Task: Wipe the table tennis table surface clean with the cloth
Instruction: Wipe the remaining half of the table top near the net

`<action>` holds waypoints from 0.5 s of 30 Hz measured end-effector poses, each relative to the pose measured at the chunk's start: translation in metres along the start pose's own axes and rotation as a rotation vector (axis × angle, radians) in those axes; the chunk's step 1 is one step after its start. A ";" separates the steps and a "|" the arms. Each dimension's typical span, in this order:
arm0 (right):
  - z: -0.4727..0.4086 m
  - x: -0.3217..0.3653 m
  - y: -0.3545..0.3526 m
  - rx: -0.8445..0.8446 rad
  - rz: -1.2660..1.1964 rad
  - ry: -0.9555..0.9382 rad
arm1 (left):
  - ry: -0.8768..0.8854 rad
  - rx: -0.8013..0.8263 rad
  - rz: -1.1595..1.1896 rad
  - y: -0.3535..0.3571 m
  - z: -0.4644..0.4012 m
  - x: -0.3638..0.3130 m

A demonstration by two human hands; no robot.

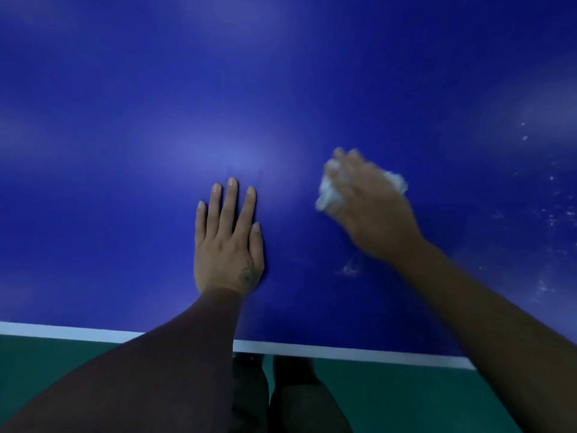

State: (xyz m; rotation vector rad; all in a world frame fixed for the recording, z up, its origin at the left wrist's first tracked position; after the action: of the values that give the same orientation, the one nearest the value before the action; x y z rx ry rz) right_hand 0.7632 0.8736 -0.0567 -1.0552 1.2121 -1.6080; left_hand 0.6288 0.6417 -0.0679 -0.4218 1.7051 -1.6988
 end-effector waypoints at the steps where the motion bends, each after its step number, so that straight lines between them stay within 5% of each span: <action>1: 0.006 -0.020 -0.002 -0.030 0.008 0.108 | 0.004 -0.001 0.000 0.000 0.000 0.000; 6: 0.085 -0.011 0.009 -0.177 -0.187 0.778 | 0.015 0.000 0.026 -0.001 0.001 0.002; 9: 0.104 0.044 0.021 -0.222 -0.228 0.977 | 0.069 -0.032 0.180 -0.007 0.004 0.012; 12: 0.090 0.106 0.026 -0.189 -0.215 0.981 | 0.043 -0.037 0.097 -0.015 0.029 0.045; 15: 0.079 0.161 0.034 -0.131 -0.183 0.745 | 0.003 0.033 -0.033 -0.020 0.058 0.070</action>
State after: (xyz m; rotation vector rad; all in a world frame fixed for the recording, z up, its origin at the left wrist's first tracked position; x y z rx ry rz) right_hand 0.7956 0.6938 -0.0540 -0.6588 1.7550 -2.1898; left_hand 0.6126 0.5507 -0.0599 -0.4344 1.6785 -1.7503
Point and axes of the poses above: each hand's wrist, its own z-axis away from the middle knuckle, its own y-axis out of the palm, x = y × z, the point moved 2 cm from there along -z, towards the middle knuckle, and after that the axes turned 4 degrees about x, right-handed, at the moved point
